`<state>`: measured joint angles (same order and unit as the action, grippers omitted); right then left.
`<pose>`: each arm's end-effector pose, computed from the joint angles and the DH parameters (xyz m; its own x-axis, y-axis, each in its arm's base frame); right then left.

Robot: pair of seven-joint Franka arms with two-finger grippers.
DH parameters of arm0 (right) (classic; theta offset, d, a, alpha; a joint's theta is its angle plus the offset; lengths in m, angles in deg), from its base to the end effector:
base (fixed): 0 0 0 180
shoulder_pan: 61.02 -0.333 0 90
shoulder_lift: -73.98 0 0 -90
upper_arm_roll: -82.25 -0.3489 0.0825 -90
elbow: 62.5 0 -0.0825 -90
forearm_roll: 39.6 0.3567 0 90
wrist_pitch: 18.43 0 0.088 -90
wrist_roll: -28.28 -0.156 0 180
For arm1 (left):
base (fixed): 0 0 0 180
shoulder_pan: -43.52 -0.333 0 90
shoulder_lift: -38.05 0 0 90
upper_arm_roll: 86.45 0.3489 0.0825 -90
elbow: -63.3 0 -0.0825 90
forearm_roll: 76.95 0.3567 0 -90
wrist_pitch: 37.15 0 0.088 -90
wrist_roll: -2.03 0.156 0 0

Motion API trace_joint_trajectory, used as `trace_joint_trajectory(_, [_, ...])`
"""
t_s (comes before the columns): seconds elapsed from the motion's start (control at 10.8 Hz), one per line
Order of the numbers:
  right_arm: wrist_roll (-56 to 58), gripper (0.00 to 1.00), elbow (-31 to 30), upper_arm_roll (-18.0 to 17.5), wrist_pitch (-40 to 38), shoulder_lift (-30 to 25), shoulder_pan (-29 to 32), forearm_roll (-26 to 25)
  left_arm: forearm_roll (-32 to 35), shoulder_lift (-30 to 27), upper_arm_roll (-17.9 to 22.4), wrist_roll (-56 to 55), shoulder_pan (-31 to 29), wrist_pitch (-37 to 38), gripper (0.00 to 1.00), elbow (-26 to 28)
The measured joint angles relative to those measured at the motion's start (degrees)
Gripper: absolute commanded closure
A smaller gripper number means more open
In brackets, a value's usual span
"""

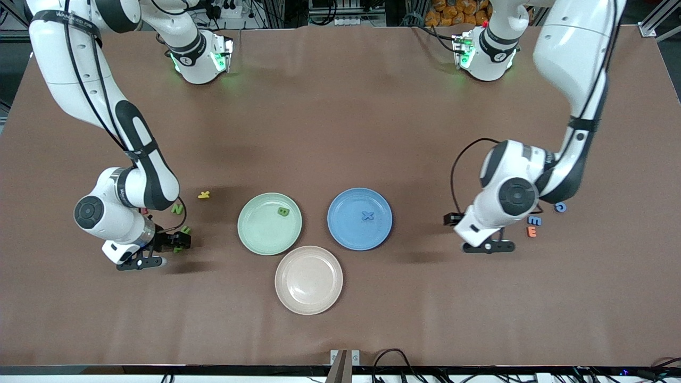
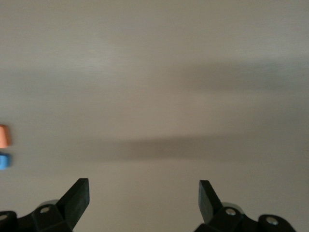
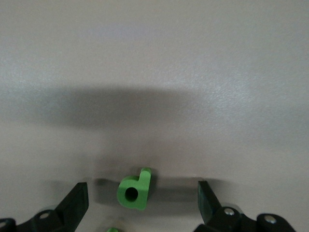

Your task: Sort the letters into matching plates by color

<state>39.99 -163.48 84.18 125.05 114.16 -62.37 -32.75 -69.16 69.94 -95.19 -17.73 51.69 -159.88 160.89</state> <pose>0.6705 -0.0024 0.1682 0.9931 0.1066 0.0492 0.1088 -0.9931 -0.0442 0.6295 -0.1701 0.2606 0.9954 -0.0089 -0.0950 -0.0148 -0.9980 -0.0609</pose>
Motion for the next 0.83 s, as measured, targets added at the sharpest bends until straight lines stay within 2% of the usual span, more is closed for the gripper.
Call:
trace_joint_trajectory(0.28, [0.2,0.32,-0.8,-0.3,0.4,0.0,0.0,-0.1,0.0,-4.6,-0.2,5.9,-5.5,-7.6,0.0,9.0])
trace_joint_trajectory(0.55, [0.6,0.49,-0.8,-0.5,0.3,-0.3,-0.1,-0.3,0.0,-8.2,-0.3,13.6,-9.5,-9.6,0.0,15.7])
trace_joint_trajectory(0.83, [1.1,0.59,-0.9,-0.7,0.3,-0.6,-0.2,-0.7,0.0,-8.9,-0.3,24.7,-17.9,-9.9,0.0,17.5])
